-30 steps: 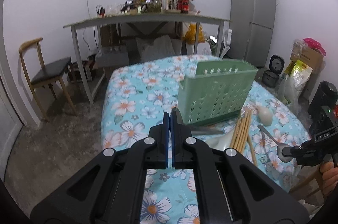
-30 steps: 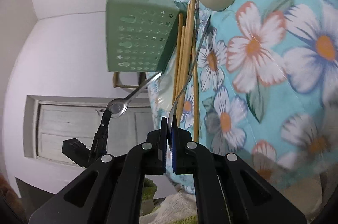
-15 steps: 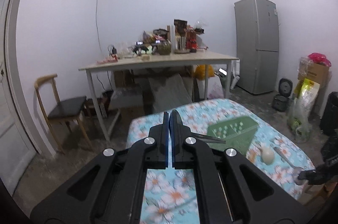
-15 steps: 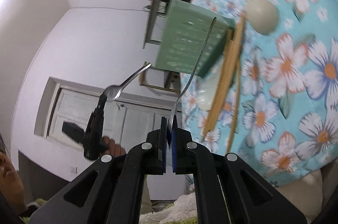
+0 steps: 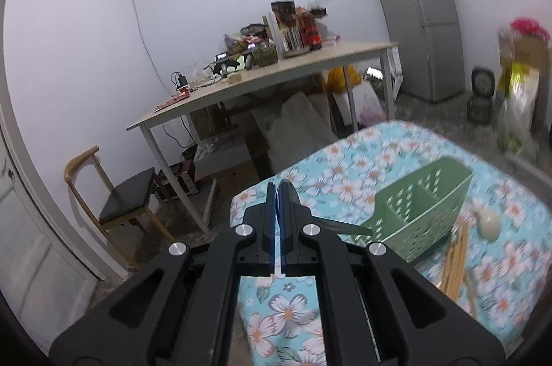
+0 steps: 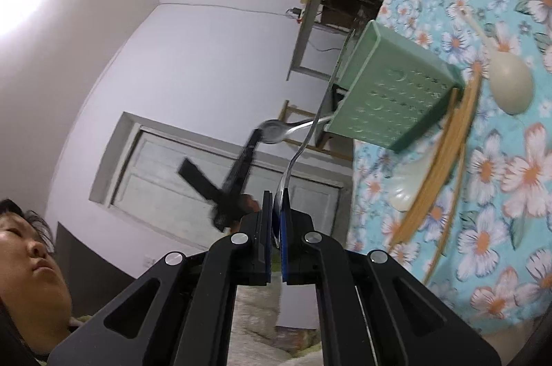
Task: Organize utensils
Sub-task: 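Lower both spoons into the green holder and open both tools, then withdraw both open tools from the holder back over the table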
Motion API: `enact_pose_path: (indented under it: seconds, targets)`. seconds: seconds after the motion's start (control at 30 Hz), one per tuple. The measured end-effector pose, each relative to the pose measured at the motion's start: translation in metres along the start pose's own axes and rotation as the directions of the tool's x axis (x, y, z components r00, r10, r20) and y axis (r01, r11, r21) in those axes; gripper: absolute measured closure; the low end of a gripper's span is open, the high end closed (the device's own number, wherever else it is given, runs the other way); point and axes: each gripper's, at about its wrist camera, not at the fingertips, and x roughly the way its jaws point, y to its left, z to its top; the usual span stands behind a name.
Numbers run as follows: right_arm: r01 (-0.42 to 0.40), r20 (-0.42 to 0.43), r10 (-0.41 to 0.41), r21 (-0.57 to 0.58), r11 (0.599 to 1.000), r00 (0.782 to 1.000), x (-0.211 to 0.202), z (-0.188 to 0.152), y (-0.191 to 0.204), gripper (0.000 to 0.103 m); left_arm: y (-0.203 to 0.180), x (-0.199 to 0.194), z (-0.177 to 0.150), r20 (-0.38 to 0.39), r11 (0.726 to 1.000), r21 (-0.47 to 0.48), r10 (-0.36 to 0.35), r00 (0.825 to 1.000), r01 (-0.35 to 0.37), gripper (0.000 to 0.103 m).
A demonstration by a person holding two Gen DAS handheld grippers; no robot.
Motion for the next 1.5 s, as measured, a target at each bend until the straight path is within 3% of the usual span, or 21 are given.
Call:
enact_pose_path:
  seconds: [0.17,0.5,0.57,0.63,0.8,0.93,1.1,1.27,1.3,1.37,1.5]
  targets:
    - [-0.043,-0.043,0.044,0.04,0.998,0.998,0.017,0.012,0.0,0.099,-0.011,0.026,-0.003,-0.037,0.999,0.046,0.002,0.999,0.0,0.102]
    - [-0.128,-0.046,0.145,0.267,0.955,0.988,0.042,0.038,-0.017,0.099,-0.035,0.06,-0.019,-0.116,0.992,0.01,-0.125,0.985,0.127,0.1]
    - [-0.135,-0.045,0.157,0.324,0.936,0.986,0.048,0.042,-0.022,0.098,-0.036,0.06,-0.02,-0.115,0.988,-0.026,-0.152,0.982,0.15,0.093]
    - [-0.14,-0.038,0.166,0.366,0.92,0.985,0.054,0.046,-0.026,0.098,-0.036,0.059,-0.021,-0.104,0.987,-0.054,-0.159,0.982,0.154,0.068]
    - [-0.161,-0.006,0.182,0.437,0.885,0.983,0.065,0.06,-0.032,0.098,-0.031,0.042,-0.022,-0.049,0.98,-0.114,-0.167,0.985,0.161,0.047]
    - [-0.173,0.036,0.179,0.497,0.85,0.983,0.071,0.071,-0.042,0.097,-0.02,0.029,-0.028,-0.028,0.973,-0.169,-0.163,0.986,0.156,0.04]
    - [-0.179,0.081,0.161,0.566,0.805,0.984,0.082,0.088,-0.054,0.092,-0.007,0.02,-0.043,-0.042,0.961,-0.24,-0.152,0.987,0.138,0.036]
    - [-0.162,0.1,0.128,0.596,0.787,0.987,0.091,0.105,-0.059,0.086,0.006,0.012,-0.066,-0.067,0.941,-0.31,-0.161,0.985,0.133,0.035]
    - [-0.164,0.103,0.127,0.594,0.787,0.986,0.093,0.109,-0.058,0.084,0.009,0.012,-0.07,-0.071,0.936,-0.326,-0.166,0.983,0.135,0.034]
    - [-0.147,0.104,0.105,0.588,0.796,0.989,0.095,0.117,-0.056,0.067,0.012,0.011,-0.078,-0.081,0.927,-0.349,-0.173,0.982,0.135,0.033]
    - [-0.155,0.125,0.102,0.559,0.815,0.987,0.092,0.129,-0.048,0.057,0.014,0.01,-0.092,-0.092,0.905,-0.398,-0.203,0.975,0.151,0.031]
